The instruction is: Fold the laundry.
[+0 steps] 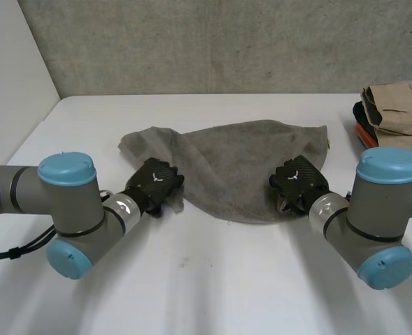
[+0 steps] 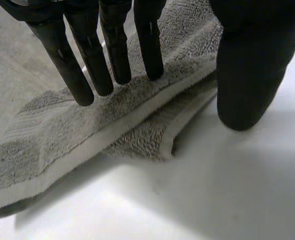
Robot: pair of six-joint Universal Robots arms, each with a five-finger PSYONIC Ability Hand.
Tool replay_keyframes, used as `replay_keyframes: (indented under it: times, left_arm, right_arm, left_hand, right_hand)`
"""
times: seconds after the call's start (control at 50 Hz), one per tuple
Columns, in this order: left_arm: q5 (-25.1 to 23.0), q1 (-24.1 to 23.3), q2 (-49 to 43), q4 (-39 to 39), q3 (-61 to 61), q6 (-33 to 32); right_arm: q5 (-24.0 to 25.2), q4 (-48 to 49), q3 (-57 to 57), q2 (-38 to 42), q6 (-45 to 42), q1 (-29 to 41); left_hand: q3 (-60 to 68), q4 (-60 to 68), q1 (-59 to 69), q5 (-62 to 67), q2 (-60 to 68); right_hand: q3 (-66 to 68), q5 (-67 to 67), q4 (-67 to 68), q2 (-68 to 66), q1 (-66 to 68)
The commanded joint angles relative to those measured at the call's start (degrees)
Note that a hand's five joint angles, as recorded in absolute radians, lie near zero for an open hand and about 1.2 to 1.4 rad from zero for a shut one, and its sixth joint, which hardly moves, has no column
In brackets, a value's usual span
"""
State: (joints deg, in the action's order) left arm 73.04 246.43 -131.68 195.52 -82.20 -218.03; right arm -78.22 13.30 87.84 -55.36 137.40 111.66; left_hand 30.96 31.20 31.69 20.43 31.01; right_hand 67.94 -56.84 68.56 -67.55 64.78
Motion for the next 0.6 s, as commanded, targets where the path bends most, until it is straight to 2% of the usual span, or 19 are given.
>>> replay_keyframes:
  times: [0.02,0.54,0.6]
  left_arm:
    - [-0.6,-0.2,-1.0,0.0,0.9,0.0]
    - [-0.7,-2.0,-2.2,0.0,5.0,-0.1]
    - [-0.8,-2.1,-2.6,-0.1,6.3,-0.1]
  right_arm:
    - [0.1,0.0,2.5,-0.7,0.2,0.0]
    - [0.1,0.4,4.4,-0.7,0.2,0.0]
    - [0.1,0.4,4.4,-0.7,0.3,0.0]
  left_hand:
    - [11.9,11.6,11.2,12.4,11.8]
    - [12.6,12.3,11.8,13.1,12.5]
    - [17.3,17.0,16.5,17.8,17.2]
  right_hand:
    - [12.1,-13.2,11.4,-12.4,15.2]
    - [12.1,-13.2,11.4,-12.4,15.2]
    - [12.1,-13.2,11.4,-12.4,15.2]
